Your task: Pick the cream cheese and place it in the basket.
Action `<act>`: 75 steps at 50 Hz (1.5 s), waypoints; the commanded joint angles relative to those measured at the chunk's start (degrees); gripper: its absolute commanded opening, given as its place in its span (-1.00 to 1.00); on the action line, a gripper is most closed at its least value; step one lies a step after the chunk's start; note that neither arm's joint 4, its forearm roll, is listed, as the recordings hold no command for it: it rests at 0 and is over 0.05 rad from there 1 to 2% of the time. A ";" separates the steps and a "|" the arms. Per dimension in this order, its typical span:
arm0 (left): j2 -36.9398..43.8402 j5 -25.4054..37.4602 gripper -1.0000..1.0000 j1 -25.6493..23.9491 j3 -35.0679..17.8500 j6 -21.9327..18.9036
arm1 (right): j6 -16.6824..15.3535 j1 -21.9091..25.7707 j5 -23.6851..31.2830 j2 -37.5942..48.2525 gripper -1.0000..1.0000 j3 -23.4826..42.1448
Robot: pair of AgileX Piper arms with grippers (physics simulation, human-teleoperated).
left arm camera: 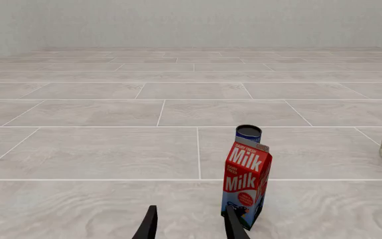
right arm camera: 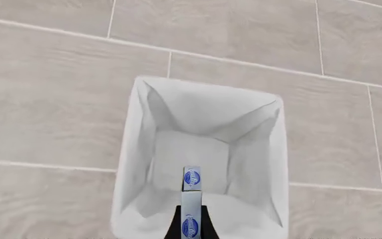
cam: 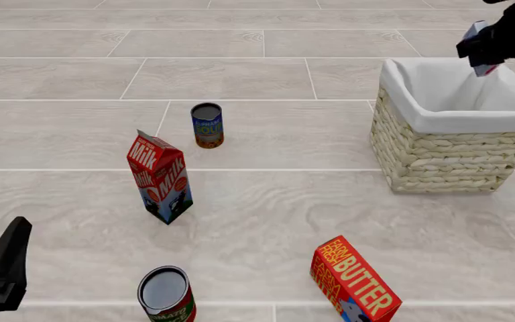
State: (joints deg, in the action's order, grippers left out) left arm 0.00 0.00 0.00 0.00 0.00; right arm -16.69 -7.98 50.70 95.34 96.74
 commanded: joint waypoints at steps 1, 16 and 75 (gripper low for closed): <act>0.00 0.00 1.00 0.00 0.00 0.00 | -1.29 -1.64 3.30 6.55 -1.00 6.32; 0.00 0.00 1.00 0.00 0.00 0.00 | -4.18 -4.10 5.37 13.20 -1.00 14.08; 0.00 0.00 1.00 0.00 0.00 0.00 | -12.24 -3.65 7.40 19.91 -1.00 15.74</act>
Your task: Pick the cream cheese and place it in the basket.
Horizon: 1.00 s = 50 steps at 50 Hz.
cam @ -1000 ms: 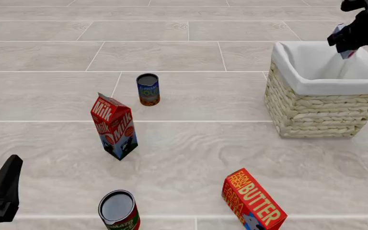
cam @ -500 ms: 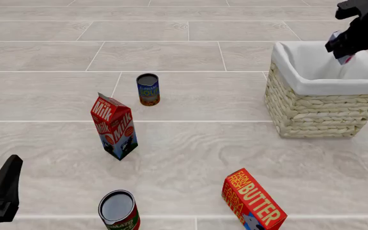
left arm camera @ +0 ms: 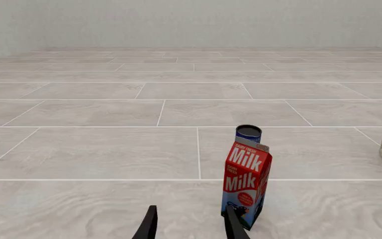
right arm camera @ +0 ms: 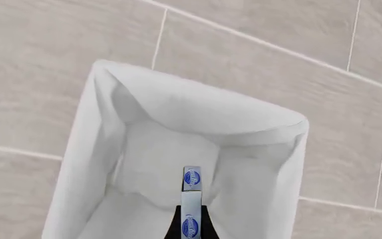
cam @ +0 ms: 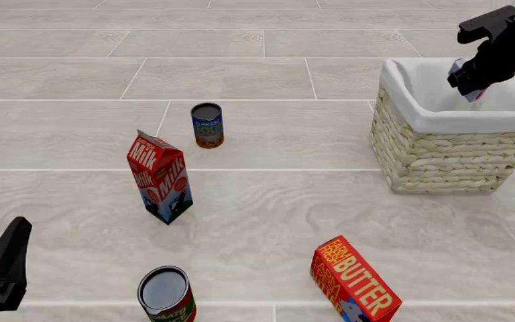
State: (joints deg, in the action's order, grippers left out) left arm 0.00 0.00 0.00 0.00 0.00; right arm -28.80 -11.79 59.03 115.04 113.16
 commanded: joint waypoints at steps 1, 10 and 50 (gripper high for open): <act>0.00 0.00 1.00 0.00 0.00 0.00 | -0.31 0.24 -1.12 0.16 -1.00 -0.99; 0.00 0.00 1.00 0.00 0.00 0.00 | -0.59 0.73 -1.15 0.46 -1.00 -1.33; 0.00 0.00 1.00 0.00 0.00 0.00 | -2.41 0.41 -1.19 1.27 -1.00 -0.99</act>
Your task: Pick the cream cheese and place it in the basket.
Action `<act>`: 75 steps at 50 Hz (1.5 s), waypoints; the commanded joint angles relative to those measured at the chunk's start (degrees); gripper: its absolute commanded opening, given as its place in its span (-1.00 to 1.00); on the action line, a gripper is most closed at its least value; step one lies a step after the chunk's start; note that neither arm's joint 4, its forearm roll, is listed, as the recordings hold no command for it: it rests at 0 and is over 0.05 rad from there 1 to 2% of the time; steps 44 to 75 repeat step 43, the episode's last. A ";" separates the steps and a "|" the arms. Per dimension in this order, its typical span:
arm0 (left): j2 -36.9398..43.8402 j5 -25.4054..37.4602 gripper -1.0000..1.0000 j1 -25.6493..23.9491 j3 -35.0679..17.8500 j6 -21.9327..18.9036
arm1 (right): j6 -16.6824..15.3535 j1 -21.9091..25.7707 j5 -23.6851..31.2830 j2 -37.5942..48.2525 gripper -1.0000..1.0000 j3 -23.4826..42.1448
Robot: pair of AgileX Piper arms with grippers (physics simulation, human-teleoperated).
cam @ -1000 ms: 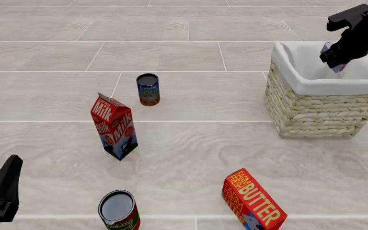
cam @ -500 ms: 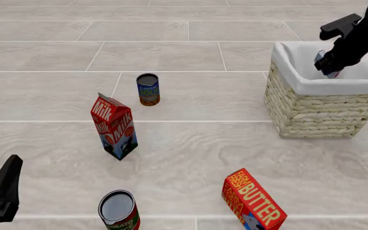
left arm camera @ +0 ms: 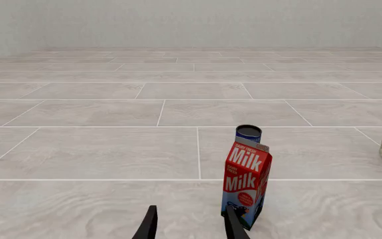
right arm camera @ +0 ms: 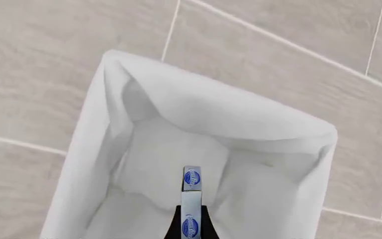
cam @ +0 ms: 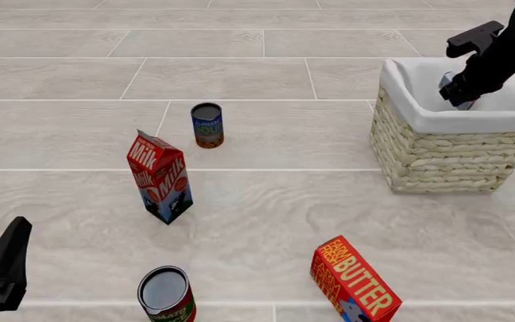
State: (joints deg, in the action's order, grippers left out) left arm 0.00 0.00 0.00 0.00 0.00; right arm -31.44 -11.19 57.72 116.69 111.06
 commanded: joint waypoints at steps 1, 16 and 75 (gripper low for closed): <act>0.00 0.00 1.00 0.00 0.00 0.00 | 0.23 -0.18 0.11 -0.38 -1.00 1.12; 0.00 0.00 1.00 0.00 0.00 0.00 | -0.45 -0.15 0.24 -0.65 1.00 1.35; 0.00 0.00 1.00 0.00 0.00 0.00 | 0.42 2.01 -3.44 -10.67 1.00 -9.53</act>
